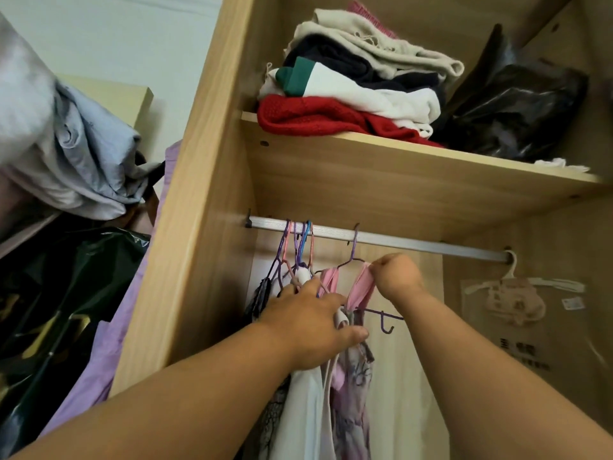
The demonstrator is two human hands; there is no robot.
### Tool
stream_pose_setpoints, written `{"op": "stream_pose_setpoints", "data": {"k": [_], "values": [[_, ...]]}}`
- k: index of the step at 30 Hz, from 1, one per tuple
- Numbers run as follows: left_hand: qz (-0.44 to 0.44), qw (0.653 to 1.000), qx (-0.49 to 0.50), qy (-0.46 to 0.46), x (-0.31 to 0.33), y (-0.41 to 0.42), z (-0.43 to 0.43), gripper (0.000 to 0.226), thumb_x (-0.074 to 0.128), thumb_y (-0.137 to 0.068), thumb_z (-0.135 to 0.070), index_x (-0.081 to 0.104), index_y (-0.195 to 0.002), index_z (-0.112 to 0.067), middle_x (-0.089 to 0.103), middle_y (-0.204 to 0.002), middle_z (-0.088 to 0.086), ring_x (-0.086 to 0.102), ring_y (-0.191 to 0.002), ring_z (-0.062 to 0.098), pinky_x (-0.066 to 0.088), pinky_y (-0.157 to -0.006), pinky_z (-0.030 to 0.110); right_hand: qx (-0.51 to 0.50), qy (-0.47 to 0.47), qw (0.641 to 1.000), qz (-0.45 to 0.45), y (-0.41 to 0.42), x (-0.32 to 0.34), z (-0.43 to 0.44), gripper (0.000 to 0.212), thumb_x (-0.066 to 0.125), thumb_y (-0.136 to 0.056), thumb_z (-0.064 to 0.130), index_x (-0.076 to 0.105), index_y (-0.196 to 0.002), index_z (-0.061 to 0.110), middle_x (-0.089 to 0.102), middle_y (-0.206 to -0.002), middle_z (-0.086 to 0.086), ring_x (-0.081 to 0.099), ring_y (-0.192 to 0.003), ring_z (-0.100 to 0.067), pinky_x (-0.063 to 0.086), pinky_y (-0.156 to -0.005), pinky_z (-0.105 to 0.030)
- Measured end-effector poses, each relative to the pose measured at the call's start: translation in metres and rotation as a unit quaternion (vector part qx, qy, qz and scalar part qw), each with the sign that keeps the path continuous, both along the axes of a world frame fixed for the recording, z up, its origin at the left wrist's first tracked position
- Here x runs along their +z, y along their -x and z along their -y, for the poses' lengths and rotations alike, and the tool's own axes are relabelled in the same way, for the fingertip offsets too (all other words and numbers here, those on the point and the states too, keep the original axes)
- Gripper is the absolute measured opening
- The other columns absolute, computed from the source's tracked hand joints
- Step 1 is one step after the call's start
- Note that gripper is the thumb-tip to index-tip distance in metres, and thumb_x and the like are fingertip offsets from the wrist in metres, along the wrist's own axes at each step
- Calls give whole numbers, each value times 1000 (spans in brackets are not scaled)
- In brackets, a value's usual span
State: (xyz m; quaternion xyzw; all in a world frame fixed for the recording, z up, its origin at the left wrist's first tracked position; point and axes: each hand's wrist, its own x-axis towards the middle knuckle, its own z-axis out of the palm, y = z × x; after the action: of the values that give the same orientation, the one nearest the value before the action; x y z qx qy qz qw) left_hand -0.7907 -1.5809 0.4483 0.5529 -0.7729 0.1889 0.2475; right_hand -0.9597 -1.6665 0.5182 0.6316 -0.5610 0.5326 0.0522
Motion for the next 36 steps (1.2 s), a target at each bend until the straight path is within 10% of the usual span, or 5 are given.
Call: {"op": "stream_pose_setpoints", "data": {"k": [6,14,25,29,36], "values": [[-39,994,-57,82,2,8,-12,73,41,-83,-71,19,-145,-41,13,-158,0,2,-145,25,8,-115,53,-63,77,995,-7,21,5,-35,22,56,-85,24,64,-67,13,61,-71,-6,51,-67,-24,31,-54,-23],[-58,969,-209,121,-1,33,-34,74,55,-85,-48,21,-149,-32,20,-157,1,18,-142,17,15,-113,30,-86,149,984,-36,80,-52,-136,19,61,-86,30,71,-72,21,71,-78,-1,63,-76,-19,43,-64,-30],[-93,958,-258,83,-61,79,-49,56,42,-92,-50,25,-144,-43,25,-155,-8,17,-141,19,19,-112,49,-72,74,994,-28,147,-154,-314,25,71,-80,25,71,-61,40,69,-70,24,62,-68,6,41,-54,-2],[-112,944,-311,-4,-111,110,-67,22,41,-92,-53,57,-105,-46,60,-111,-18,47,-116,18,31,-101,46,-106,18,994,-14,164,-188,-370,20,71,-80,22,73,-69,39,71,-73,17,63,-68,2,44,-63,-11],[-151,834,-504,-168,-188,174,-133,16,51,-97,-23,59,-83,-24,57,-71,-11,50,-68,8,37,-63,21,-233,-112,966,-26,192,-249,-473,24,67,-83,31,67,-71,51,63,-58,6,52,-47,-5,46,-52,-22]]}}
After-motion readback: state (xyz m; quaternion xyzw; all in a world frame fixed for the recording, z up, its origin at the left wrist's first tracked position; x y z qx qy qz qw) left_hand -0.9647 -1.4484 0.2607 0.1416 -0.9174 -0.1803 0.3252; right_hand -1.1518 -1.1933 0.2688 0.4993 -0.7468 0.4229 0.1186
